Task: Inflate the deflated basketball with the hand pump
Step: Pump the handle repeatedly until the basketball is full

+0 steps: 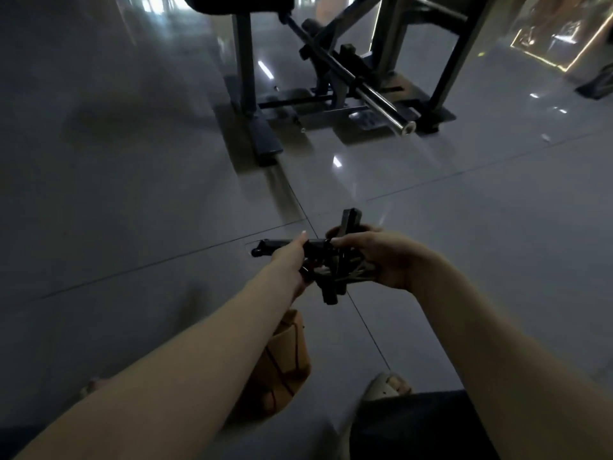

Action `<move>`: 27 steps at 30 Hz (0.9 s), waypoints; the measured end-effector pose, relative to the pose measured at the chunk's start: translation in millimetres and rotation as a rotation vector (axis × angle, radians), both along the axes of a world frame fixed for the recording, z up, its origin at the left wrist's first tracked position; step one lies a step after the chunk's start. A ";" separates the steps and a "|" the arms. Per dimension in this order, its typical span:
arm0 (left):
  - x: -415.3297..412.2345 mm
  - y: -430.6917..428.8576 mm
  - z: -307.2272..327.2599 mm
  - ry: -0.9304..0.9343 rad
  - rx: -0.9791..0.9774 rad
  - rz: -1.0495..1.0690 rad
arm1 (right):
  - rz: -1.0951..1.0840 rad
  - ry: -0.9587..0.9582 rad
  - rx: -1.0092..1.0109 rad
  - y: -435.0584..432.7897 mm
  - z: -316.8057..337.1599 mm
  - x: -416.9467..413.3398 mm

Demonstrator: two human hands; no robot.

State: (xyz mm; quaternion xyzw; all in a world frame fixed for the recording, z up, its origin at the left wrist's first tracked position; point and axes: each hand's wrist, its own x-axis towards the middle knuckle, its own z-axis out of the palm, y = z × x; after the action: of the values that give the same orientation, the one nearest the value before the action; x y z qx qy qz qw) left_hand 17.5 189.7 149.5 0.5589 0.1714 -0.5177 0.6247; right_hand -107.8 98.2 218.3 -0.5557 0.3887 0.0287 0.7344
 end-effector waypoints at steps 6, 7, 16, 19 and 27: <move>-4.6 4.8 3.7 0.022 -0.016 -0.291 | -0.157 0.068 -0.145 -9.6 -7.9 7.0; -3.4 8.8 3.7 0.054 -0.010 -0.313 | -0.163 0.086 -0.196 -7.5 -10.1 9.2; 50.4 54.8 -20.5 -0.479 0.488 -0.673 | 0.326 0.464 -0.944 13.4 -80.6 1.7; 54.2 66.2 -42.3 -0.731 0.470 -0.699 | 0.554 0.579 -1.045 35.7 -125.3 -11.2; 34.6 56.4 -93.9 -0.562 0.114 -0.662 | 0.803 0.715 -1.142 58.6 -210.5 -40.2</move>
State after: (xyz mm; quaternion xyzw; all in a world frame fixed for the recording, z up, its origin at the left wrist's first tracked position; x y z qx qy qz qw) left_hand 52.1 246.2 55.5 0.7365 -0.1652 -0.5074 0.4158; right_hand -148.0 156.8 7.8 -0.9023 0.3254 0.2650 0.0984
